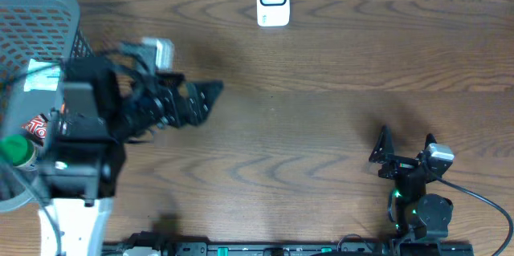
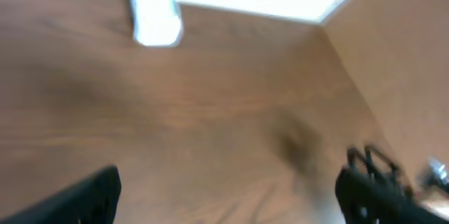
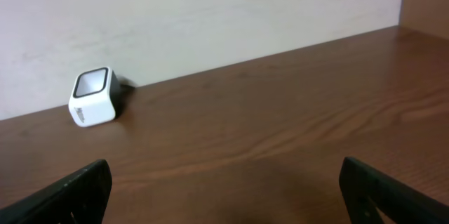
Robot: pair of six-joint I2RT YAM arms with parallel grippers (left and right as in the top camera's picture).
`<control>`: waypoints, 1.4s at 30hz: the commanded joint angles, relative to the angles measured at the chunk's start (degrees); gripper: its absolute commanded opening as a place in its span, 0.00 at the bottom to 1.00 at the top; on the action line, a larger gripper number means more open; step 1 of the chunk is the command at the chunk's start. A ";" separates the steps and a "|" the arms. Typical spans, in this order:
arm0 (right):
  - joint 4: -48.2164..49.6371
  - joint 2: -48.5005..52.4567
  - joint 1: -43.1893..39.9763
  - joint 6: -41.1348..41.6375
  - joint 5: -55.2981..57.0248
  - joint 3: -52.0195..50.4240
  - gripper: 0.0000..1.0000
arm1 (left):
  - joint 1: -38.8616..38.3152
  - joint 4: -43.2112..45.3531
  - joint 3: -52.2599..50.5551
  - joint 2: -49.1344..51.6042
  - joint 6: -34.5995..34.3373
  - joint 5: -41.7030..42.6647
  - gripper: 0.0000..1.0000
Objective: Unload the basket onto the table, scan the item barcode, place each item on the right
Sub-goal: 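Reach the left gripper into the basket and grasp the green-lidded jar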
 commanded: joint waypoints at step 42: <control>-0.13 -0.20 0.81 0.09 0.09 -0.09 0.99 | 52.96 -13.11 15.34 30.38 -22.08 -49.86 0.98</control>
